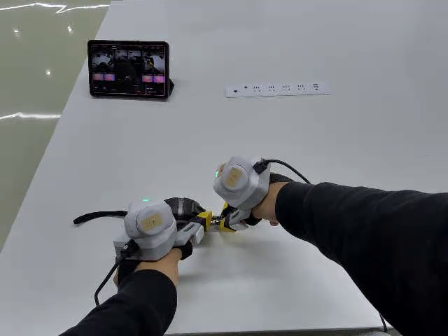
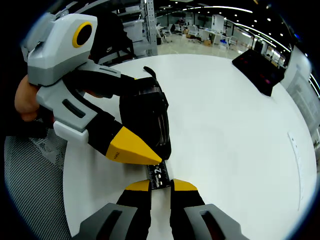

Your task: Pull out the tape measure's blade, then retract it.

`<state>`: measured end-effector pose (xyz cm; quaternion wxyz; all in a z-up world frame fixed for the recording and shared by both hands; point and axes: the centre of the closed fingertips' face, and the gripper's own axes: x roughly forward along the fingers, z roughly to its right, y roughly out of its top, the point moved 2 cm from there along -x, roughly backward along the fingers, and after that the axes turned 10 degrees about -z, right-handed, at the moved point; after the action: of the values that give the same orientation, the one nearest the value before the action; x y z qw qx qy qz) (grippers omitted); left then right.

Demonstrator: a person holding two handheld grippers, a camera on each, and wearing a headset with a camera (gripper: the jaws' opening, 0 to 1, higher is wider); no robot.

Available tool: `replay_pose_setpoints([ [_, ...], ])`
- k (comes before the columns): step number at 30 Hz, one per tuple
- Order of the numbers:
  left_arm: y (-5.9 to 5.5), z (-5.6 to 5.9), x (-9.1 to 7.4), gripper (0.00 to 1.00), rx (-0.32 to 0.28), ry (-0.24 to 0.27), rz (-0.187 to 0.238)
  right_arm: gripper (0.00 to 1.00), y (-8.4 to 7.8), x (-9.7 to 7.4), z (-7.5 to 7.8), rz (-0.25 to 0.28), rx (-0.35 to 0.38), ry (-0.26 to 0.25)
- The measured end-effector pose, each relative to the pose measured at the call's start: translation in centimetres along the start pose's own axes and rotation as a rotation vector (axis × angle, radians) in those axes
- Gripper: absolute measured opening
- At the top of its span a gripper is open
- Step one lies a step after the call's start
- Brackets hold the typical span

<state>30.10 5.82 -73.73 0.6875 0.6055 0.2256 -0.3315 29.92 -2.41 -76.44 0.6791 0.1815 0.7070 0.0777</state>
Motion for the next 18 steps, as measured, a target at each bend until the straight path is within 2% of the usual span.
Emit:
replay_pose_setpoints([
  [18, -0.03, -0.01, 0.05, 0.62, -0.002, 0.001, -0.001, 0.1, 0.81, 0.33, -0.16, 0.008, -0.008, 0.004],
])
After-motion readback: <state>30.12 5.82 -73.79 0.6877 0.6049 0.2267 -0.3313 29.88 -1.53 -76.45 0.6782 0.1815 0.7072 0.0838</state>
